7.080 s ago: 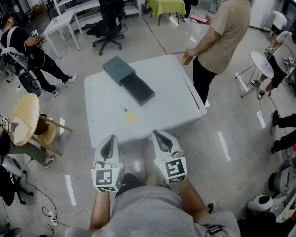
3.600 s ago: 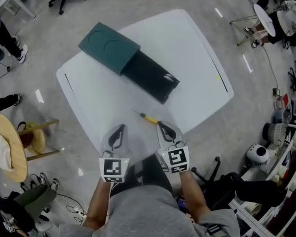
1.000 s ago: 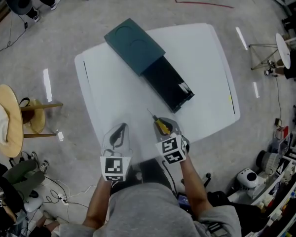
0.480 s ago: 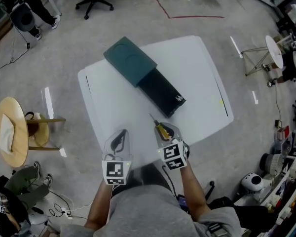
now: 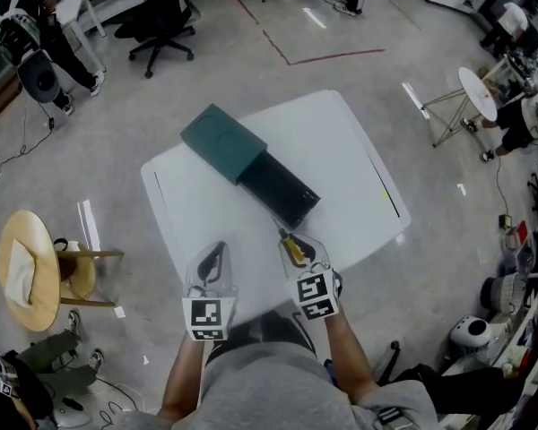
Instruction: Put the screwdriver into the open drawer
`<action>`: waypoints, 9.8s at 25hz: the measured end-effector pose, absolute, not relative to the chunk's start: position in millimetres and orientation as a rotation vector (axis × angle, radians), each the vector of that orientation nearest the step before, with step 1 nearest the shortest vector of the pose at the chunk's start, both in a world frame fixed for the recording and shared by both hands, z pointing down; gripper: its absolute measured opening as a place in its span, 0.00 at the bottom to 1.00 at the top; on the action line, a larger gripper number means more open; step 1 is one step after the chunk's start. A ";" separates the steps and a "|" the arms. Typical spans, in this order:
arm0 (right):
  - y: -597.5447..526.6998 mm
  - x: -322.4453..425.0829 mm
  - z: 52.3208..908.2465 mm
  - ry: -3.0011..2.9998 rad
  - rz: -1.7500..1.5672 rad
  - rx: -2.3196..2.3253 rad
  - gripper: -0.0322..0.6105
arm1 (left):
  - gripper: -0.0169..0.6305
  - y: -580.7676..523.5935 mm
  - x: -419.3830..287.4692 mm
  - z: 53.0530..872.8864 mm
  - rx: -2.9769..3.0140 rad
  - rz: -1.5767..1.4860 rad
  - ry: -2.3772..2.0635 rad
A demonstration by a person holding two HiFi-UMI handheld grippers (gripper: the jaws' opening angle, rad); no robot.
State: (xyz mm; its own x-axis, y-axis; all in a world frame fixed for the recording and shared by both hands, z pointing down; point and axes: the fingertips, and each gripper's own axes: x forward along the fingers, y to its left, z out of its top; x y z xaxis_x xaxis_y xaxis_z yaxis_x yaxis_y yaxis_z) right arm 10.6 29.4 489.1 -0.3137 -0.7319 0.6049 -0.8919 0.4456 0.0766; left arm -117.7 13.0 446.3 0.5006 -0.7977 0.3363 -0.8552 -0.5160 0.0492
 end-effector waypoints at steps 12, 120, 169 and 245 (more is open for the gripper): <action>11.9 24.1 449.5 -2.157 0.296 1.468 0.18 | 0.04 -2.5 -117.1 420.3 2.579 0.357 -1.451; -153.7 43.9 640.9 -2.043 0.623 0.987 0.18 | 0.04 -144.4 -63.6 561.9 2.251 0.526 -1.428; -145.2 37.7 609.0 -2.095 0.553 1.040 0.29 | 0.04 -131.5 -67.2 535.3 2.309 0.475 -1.450; 42.6 80.6 409.0 -2.328 0.219 1.653 0.05 | 0.04 32.5 -64.8 398.9 2.621 0.300 -1.508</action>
State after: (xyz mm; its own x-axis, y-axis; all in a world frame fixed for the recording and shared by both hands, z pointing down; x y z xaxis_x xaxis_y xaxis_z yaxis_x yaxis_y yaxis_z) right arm 80.6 42.6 409.0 -0.3080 -0.8996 0.3095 -0.9416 0.3347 0.0360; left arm -64.8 32.5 398.9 0.4892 -0.8438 0.2208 -0.8641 -0.5033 -0.0090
